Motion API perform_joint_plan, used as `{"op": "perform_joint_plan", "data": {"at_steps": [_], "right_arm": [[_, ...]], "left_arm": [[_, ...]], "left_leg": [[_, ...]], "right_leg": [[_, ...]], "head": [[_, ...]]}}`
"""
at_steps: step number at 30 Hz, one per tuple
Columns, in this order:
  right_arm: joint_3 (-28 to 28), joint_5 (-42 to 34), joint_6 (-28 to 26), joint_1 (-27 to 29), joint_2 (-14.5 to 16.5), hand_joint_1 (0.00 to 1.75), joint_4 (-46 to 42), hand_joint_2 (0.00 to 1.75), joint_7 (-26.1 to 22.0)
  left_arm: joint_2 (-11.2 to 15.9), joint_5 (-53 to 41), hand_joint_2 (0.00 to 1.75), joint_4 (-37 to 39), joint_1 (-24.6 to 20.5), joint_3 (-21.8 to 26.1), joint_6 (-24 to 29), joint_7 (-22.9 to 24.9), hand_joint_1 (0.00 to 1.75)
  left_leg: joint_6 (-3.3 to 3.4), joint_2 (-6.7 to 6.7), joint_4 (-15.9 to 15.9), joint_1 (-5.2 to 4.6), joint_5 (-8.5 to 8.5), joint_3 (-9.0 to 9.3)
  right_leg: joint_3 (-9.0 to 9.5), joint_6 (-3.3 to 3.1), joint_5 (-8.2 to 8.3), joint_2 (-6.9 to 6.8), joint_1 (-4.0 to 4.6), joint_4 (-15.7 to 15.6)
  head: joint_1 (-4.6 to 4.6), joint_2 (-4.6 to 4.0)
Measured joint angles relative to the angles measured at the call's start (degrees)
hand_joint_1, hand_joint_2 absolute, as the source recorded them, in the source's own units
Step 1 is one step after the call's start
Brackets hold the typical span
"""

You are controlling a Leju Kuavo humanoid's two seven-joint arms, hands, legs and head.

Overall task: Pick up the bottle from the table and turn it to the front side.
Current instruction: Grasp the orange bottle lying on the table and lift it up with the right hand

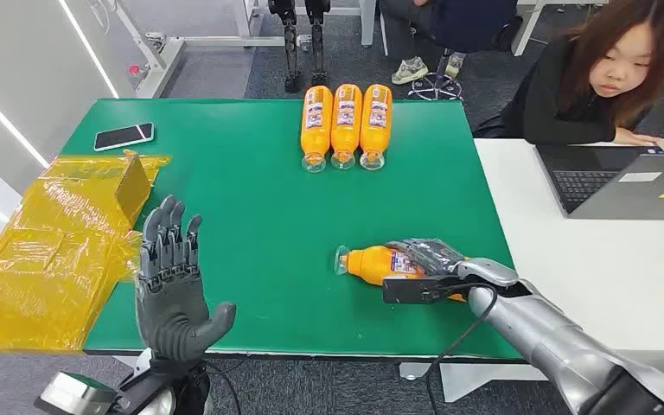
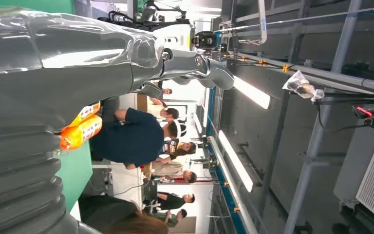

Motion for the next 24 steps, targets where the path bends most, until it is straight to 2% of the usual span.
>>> {"op": "perform_joint_plan", "data": {"at_steps": [5,11,15,20,24], "right_arm": [[-0.2,1.1,-2.5,1.3,-1.0,1.75,-3.3,1.75,0.7],[-2.7,5.8,-11.3,3.8,-2.1,1.75,-11.8,1.75,3.5],[-7.3,11.2,-14.5,6.1,-2.7,1.75,-21.1,1.75,6.0],[-14.5,19.0,-15.7,8.7,-2.7,1.75,-33.1,1.75,7.9],[-18.9,21.9,-16.2,11.2,-2.6,1.75,-40.5,1.75,8.0]], "left_arm": [[0.3,-0.1,1.75,0.0,0.2,0.0,0.3,0.0,0.00],[0.5,-0.7,1.75,-0.7,1.3,0.0,1.6,0.0,0.00],[0.6,-1.6,1.75,-1.1,1.8,0.1,1.7,0.0,0.00],[-0.1,-3.7,1.75,-1.0,1.9,0.8,0.3,0.0,0.00],[-0.9,-4.8,1.75,-0.7,1.8,1.7,-0.4,0.0,0.00]], "left_leg": [[0.05,0.03,0.0,-0.01,0.02,-0.01],[0.06,0.09,0.0,-0.04,0.03,-0.30],[0.07,0.11,0.0,-0.06,0.12,-0.63],[0.04,0.04,0.0,-0.03,0.15,-0.83],[0.04,0.07,0.0,-0.04,0.14,-1.00]], "right_leg": [[0.11,0.11,0.12,0.02,-0.06,0.0],[-0.14,0.13,0.21,0.07,-0.07,0.0],[-0.55,0.05,0.29,0.08,-0.07,0.0],[-0.76,0.00,0.25,0.01,-0.04,0.0],[-0.94,-0.01,0.24,0.04,-0.04,0.1]], "head": [[0.01,0.00],[0.02,0.00],[0.01,0.00],[0.00,0.00],[0.00,0.00]]}}
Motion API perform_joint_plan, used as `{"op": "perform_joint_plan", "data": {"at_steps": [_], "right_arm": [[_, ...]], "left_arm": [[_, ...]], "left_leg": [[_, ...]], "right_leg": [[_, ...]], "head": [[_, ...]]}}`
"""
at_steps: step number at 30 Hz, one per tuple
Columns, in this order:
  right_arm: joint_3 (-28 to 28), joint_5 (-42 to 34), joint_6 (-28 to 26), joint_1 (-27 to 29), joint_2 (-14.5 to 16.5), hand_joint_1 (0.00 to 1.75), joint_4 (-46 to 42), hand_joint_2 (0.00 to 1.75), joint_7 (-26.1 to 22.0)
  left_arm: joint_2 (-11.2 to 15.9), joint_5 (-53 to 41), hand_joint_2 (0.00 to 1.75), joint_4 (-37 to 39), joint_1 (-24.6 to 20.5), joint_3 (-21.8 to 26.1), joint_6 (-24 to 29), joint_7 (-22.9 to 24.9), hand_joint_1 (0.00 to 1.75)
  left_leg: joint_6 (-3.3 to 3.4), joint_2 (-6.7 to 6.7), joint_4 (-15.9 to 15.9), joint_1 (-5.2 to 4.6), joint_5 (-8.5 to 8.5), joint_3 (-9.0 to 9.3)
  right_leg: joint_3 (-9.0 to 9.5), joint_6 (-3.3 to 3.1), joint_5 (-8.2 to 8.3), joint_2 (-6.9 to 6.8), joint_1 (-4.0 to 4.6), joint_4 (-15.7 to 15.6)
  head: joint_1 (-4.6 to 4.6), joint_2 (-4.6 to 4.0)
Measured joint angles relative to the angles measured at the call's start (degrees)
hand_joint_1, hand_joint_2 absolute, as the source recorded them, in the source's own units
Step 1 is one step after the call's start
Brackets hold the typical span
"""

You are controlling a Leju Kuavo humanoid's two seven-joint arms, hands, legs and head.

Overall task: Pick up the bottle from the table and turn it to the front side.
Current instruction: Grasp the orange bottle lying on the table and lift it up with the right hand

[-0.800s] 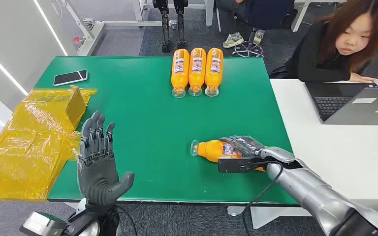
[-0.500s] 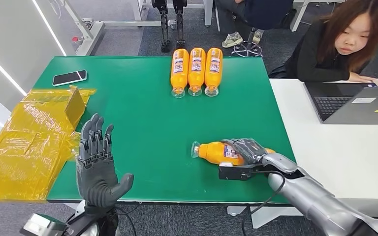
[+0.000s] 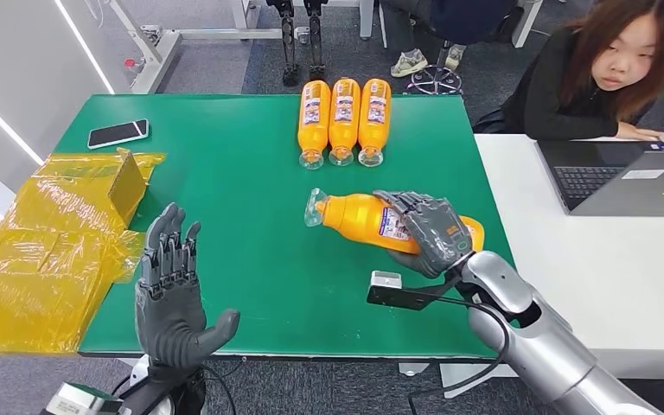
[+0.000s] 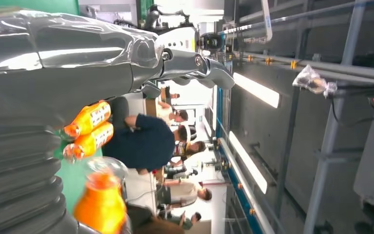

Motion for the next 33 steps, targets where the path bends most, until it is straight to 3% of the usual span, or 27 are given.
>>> {"op": "perform_joint_plan", "data": {"at_steps": [10,18,33], "right_arm": [[-4.4,-0.7,0.1,2.5,4.9,1.75,-7.5,1.75,-3.8],[-4.6,-5.7,-7.0,9.4,11.1,1.75,-10.3,1.75,-11.3],[-2.7,-10.2,-9.0,15.6,19.1,1.75,-9.8,1.75,-14.5]], "left_arm": [[-1.3,-0.7,1.75,1.7,-0.2,1.1,-0.2,0.0,0.00],[-2.0,2.5,1.75,2.8,-1.3,1.1,-3.3,0.0,0.00],[-2.4,6.5,1.75,4.0,-4.6,-1.2,-4.7,0.0,0.00]], "left_leg": [[0.00,0.04,0.0,0.00,0.01,-0.10],[-0.01,0.05,0.0,0.01,0.00,-0.14],[-0.02,0.06,0.0,0.01,0.00,-0.14]], "right_leg": [[-0.12,0.00,0.00,0.01,0.00,0.0],[-0.18,-0.07,-0.05,0.02,0.01,0.0],[-0.18,-0.07,-0.05,0.02,0.01,0.0]], "head": [[0.01,0.00],[0.00,0.00],[-0.01,0.00]]}}
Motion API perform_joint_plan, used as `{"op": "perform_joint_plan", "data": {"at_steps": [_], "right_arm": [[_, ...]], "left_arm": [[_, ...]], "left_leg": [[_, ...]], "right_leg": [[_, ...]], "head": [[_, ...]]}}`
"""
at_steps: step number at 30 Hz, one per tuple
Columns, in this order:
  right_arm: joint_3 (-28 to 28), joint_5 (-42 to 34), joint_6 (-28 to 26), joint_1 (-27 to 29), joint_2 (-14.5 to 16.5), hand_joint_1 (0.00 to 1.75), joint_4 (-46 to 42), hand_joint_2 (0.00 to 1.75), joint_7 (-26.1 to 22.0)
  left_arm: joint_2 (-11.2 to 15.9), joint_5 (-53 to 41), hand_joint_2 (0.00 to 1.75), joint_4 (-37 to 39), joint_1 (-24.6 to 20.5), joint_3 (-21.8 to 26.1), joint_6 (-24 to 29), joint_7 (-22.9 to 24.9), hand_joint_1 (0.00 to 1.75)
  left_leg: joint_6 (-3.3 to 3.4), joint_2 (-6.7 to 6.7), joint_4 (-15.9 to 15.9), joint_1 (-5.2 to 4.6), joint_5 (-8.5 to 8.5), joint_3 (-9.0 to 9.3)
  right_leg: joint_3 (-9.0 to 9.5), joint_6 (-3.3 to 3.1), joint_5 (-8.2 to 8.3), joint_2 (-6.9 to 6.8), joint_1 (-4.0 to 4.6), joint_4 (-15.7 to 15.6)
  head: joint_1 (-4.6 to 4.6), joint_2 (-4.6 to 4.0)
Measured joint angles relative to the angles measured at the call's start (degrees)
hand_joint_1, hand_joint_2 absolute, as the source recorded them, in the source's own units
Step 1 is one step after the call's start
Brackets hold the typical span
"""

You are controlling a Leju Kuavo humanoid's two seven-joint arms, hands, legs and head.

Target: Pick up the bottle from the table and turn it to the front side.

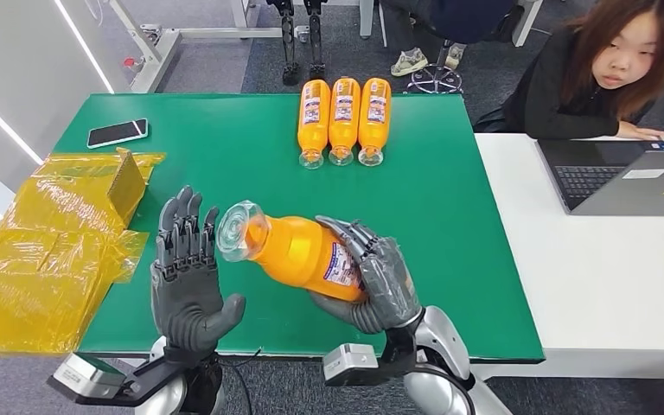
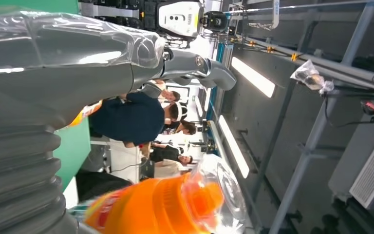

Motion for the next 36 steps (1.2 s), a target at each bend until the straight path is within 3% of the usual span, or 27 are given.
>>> {"op": "perform_joint_plan", "data": {"at_steps": [6,14,18,23,29,35,36], "right_arm": [[2.8,-3.1,2.3,1.1,2.9,1.75,2.7,1.75,-2.7],[6.3,-3.9,6.4,0.8,6.8,1.75,6.2,1.75,-1.1],[6.7,-4.0,6.6,0.6,7.8,1.75,7.4,1.75,-1.0],[6.8,-3.9,6.7,0.5,8.3,1.75,7.6,1.75,-0.7],[6.8,-3.5,7.2,0.6,8.5,1.75,7.4,1.75,0.3],[6.7,-2.8,7.8,0.6,8.6,1.75,6.8,1.75,0.8],[6.7,-2.8,7.9,0.6,8.6,1.57,6.7,1.75,0.8]], "left_arm": [[0.0,0.8,1.75,0.3,-1.4,-0.7,0.8,0.0,0.00],[0.1,1.7,1.75,0.7,-2.6,-1.7,0.8,0.0,0.00],[0.1,2.3,1.75,0.8,-2.7,-1.7,0.2,0.0,1.63],[0.4,2.7,1.75,0.8,-3.0,-1.7,-0.7,0.0,1.57],[0.7,2.7,1.75,0.8,-3.0,-1.6,-1.2,0.0,1.74],[0.7,2.8,1.75,0.8,-3.1,-1.6,-1.7,0.0,1.75],[0.7,2.8,1.75,0.8,-3.1,-1.6,-1.8,0.0,1.75]], "left_leg": [[-0.03,0.01,0.0,0.00,-0.02,0.00],[-0.05,0.01,0.0,0.00,0.00,0.00],[-0.05,0.01,0.0,0.00,0.00,0.00],[-0.05,0.00,0.0,0.00,0.00,-0.01],[-0.05,0.00,0.0,0.00,0.00,-0.01],[-0.05,0.00,0.0,0.00,0.00,-0.01],[-0.05,0.00,0.0,0.00,0.00,-0.01]], "right_leg": [[-0.01,-0.01,-0.01,0.00,0.00,0.0],[0.00,-0.01,-0.01,0.00,0.00,0.0],[-0.01,-0.01,-0.01,0.00,-0.01,0.0],[0.00,-0.01,-0.01,0.00,-0.01,0.0],[0.00,-0.01,-0.01,0.00,0.00,0.0],[0.00,-0.01,-0.01,0.00,0.00,0.0],[0.00,-0.01,-0.01,0.00,0.00,0.0]], "head": [[0.01,0.00],[0.01,0.00],[0.01,0.00],[0.01,0.00],[0.01,0.00],[0.01,0.00],[0.01,0.00]]}}
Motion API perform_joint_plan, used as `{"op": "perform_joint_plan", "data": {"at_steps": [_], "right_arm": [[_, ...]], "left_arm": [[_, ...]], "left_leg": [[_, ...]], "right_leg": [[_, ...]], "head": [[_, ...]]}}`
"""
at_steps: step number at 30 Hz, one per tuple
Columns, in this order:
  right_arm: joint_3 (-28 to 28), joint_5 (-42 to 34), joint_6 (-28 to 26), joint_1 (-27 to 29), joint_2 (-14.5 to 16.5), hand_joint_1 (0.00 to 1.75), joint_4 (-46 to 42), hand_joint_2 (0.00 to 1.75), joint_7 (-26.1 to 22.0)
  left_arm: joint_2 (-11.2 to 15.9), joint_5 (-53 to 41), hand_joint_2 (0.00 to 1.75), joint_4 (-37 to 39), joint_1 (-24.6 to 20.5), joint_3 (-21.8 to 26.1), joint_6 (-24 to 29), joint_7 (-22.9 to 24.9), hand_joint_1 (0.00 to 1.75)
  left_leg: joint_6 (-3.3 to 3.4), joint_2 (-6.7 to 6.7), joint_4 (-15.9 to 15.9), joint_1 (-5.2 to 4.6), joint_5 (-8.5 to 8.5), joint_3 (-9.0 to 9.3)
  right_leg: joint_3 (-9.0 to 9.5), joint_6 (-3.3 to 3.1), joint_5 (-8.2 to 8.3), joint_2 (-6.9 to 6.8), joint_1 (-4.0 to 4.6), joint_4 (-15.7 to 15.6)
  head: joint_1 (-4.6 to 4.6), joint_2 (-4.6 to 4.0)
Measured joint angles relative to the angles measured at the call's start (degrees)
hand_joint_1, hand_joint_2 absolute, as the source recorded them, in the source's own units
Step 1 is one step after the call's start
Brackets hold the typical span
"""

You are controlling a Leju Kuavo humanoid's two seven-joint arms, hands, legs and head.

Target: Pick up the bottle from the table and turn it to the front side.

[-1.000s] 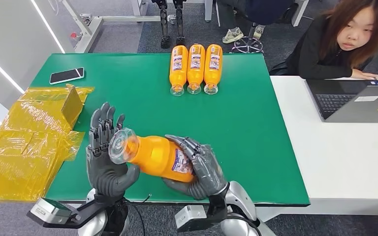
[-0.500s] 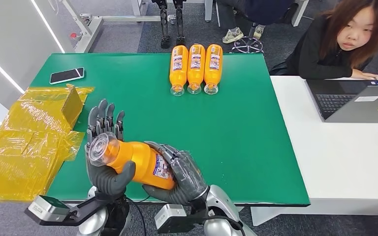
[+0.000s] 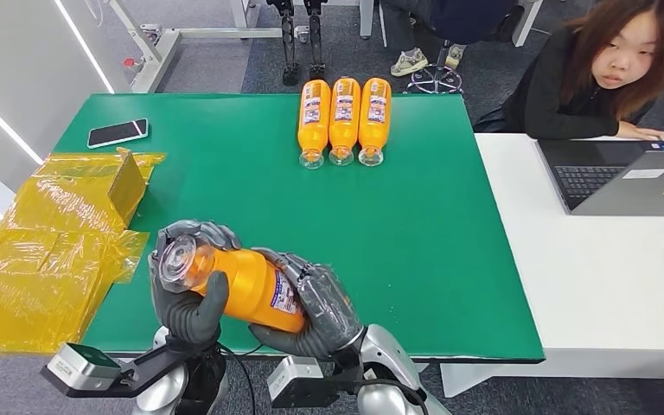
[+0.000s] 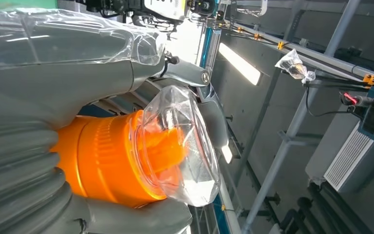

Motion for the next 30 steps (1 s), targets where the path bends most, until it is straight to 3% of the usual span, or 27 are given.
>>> {"op": "perform_joint_plan", "data": {"at_steps": [1,3,5,13,20,25,30], "right_arm": [[0.0,0.0,0.0,0.0,0.0,1.39,0.0,1.75,0.0],[-0.1,0.0,0.1,0.0,0.0,0.51,-0.1,1.75,0.0],[-0.2,0.1,0.3,0.0,0.0,0.00,-0.3,1.75,0.1],[-0.3,1.0,-0.7,0.0,1.4,0.00,-1.4,1.75,-0.6],[-0.6,-3.7,-7.7,0.7,2.6,0.00,-2.8,1.75,-5.6],[-0.8,-6.9,-11.9,1.4,3.0,0.00,-3.6,1.75,-8.5],[-0.8,-8.3,-11.9,2.1,3.0,0.00,-4.0,1.75,-9.8]], "left_arm": [[0.0,0.0,1.75,0.0,0.0,0.0,0.0,0.0,1.75],[0.0,0.1,1.75,0.0,-0.1,0.0,-0.1,0.0,1.75],[0.0,0.1,1.75,0.0,-0.1,0.0,-0.1,0.0,1.75],[0.1,0.2,1.75,0.2,-0.1,0.0,-0.1,0.0,1.75],[0.1,0.0,1.75,1.0,-0.1,1.8,1.2,0.1,1.69],[1.1,-2.3,1.75,1.5,-1.2,4.6,7.5,0.1,1.68],[4.6,-7.6,1.75,2.3,-4.2,7.7,17.0,0.1,1.68]], "left_leg": [[0.00,0.00,0.0,0.00,0.00,0.00],[0.00,0.00,0.0,0.00,0.00,0.00],[0.00,0.00,0.0,0.00,0.00,0.00],[0.00,0.01,0.0,0.01,0.00,0.00],[0.00,0.02,0.0,0.00,0.00,0.00],[-0.02,0.02,0.0,0.01,0.02,0.00],[-0.09,0.02,0.0,0.03,0.06,0.02]], "right_leg": [[0.00,0.00,0.00,0.00,0.00,0.0],[0.00,0.00,0.00,0.00,0.00,0.0],[0.00,0.00,0.00,0.00,0.00,0.0],[-0.01,0.00,0.00,0.00,0.01,0.0],[-0.02,0.00,0.00,0.01,0.00,0.0],[-0.02,0.00,0.00,0.01,0.01,0.0],[-0.04,-0.02,0.01,0.02,0.03,0.1]], "head": [[-0.01,0.00],[-0.01,0.00],[0.01,0.00],[0.00,0.00],[0.00,0.00],[0.00,0.00],[0.00,0.00]]}}
